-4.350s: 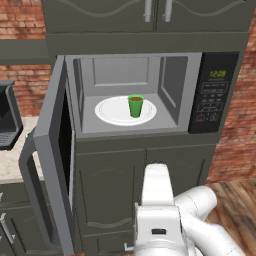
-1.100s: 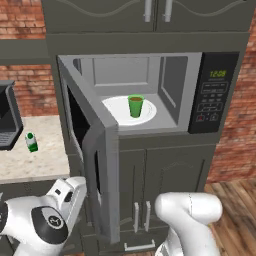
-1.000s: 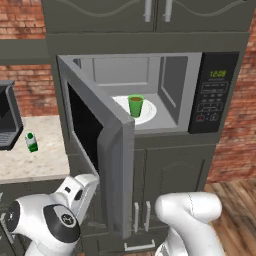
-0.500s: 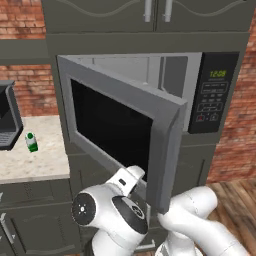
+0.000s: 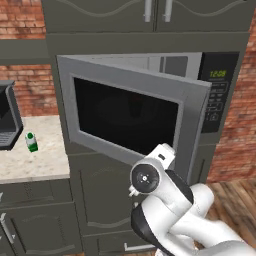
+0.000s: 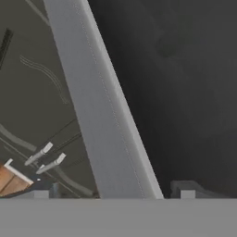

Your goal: Place the microwavable item in the microwave. Then, close the microwave door and press the start button.

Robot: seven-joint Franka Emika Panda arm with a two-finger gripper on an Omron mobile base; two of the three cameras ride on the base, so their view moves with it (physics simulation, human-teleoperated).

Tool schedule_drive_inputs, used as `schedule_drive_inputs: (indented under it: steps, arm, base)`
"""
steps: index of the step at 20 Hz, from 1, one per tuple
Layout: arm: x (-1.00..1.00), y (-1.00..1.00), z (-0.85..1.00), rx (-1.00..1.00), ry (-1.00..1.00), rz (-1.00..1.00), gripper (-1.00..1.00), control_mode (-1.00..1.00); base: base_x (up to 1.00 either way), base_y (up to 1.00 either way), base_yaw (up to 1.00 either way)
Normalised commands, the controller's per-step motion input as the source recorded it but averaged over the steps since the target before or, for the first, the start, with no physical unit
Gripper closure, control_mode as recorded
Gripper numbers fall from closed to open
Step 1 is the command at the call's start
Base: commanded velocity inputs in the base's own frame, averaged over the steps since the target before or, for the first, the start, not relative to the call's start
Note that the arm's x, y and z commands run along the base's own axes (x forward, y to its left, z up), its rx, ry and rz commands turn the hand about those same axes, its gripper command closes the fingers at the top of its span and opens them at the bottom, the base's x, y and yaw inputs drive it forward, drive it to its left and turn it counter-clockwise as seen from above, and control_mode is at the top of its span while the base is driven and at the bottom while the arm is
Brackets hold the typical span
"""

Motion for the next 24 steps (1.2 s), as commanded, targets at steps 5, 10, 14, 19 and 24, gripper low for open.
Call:
schedule_drive_inputs:
  steps: [5, 10, 14, 19, 24]
  arm:
    - [0.63, -0.33, 0.56, 0.01, -0.12, 0.12, -1.00, -1.00]
    - [0.70, -0.10, 0.39, 0.00, -0.05, 0.06, -1.00, -1.00]
    - [0.78, -0.23, 0.19, 0.00, -0.01, 0.03, -1.00, -1.00]
    - [0.71, -0.25, 0.13, 0.00, 0.00, 0.01, -1.00, -1.00]
    - [0.66, -0.17, 0.16, 0.00, 0.00, 0.00, -1.00, -1.00]
  base:
    - [0.00, 0.00, 0.00]
    - [0.00, 0.00, 0.00]
    - [0.00, 0.00, 0.00]
    - [0.00, 0.00, 0.00]
    - [0.00, 0.00, 0.00]
